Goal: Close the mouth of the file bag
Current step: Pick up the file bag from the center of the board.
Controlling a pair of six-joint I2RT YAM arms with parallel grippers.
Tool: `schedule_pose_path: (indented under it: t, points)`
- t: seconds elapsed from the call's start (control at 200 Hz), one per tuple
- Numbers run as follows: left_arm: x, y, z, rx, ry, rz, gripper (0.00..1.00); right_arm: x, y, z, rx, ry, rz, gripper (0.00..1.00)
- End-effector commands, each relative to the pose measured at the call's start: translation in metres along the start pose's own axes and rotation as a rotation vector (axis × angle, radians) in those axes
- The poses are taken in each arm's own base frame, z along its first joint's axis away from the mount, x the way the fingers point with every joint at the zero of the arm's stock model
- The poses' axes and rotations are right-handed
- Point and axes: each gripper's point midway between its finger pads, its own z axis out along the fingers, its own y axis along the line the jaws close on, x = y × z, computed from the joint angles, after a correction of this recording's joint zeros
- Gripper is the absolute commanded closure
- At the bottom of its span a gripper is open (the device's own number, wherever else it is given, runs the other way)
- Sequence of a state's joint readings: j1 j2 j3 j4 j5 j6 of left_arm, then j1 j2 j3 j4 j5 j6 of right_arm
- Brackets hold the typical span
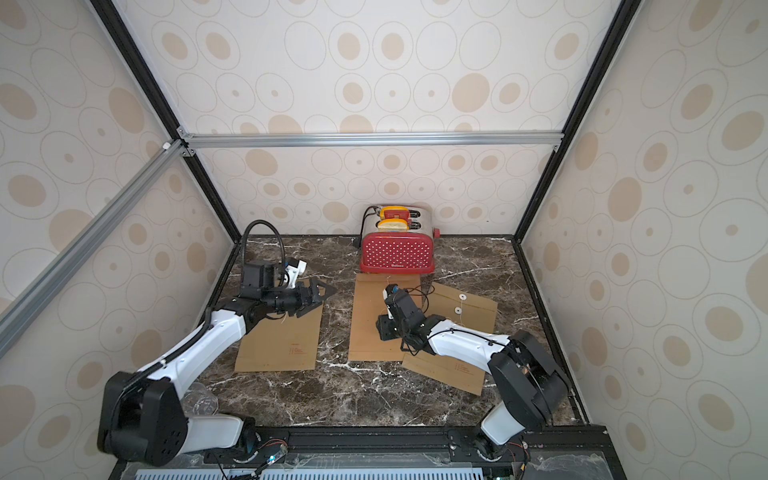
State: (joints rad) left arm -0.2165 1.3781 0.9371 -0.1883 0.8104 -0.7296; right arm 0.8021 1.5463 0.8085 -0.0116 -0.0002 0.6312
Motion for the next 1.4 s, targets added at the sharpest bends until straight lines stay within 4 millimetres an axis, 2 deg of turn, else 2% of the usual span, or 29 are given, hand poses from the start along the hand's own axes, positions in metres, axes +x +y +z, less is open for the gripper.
schedule_pose_path:
  t: [0.0, 0.145, 0.401, 0.521, 0.661, 0.736, 0.811, 0.932, 1.187, 1.277, 1.392]
  points:
    - [-0.010, -0.010, 0.020, 0.008, 0.022, 0.018, 0.05, 0.003, -0.008, 0.005, 0.007, -0.025, 0.022, 0.57]
    - [0.002, 0.021, 0.059, -0.019, 0.125, -0.065, 0.06, 0.018, -0.012, 0.015, 0.007, 0.017, 0.029, 0.57]
    - [-0.006, 0.046, 0.081, -0.079, 0.164, -0.140, 0.02, 0.032, -0.016, 0.015, -0.011, 0.045, 0.024, 0.58]
    - [-0.013, 0.053, 0.072, -0.147, 0.110, -0.073, 0.01, 0.043, -0.016, 0.014, -0.020, 0.084, 0.031, 0.59]
    - [-0.006, 0.053, 0.071, -0.152, 0.161, -0.055, 0.01, 0.050, -0.016, 0.007, -0.030, 0.095, 0.054, 0.59]
    - [-0.001, 0.059, 0.074, -0.154, 0.166, -0.094, 0.01, 0.056, -0.017, 0.008, -0.032, 0.108, 0.062, 0.59]
    - [0.000, 0.057, 0.073, -0.146, 0.166, -0.090, 0.01, 0.061, -0.017, 0.010, -0.042, 0.119, 0.074, 0.59]
    - [0.003, 0.063, 0.068, -0.192, 0.166, -0.070, 0.01, 0.069, -0.009, 0.015, -0.060, 0.139, 0.070, 0.60]
    - [0.009, 0.078, 0.077, -0.198, 0.178, -0.138, 0.01, 0.091, 0.022, 0.027, -0.134, 0.195, 0.048, 0.61]
    - [0.012, 0.082, 0.082, -0.200, 0.193, -0.152, 0.01, 0.090, 0.031, 0.027, -0.181, 0.179, 0.057, 0.61]
    - [0.013, 0.091, 0.087, -0.216, 0.203, -0.168, 0.01, 0.084, 0.037, 0.015, -0.216, 0.150, 0.063, 0.61]
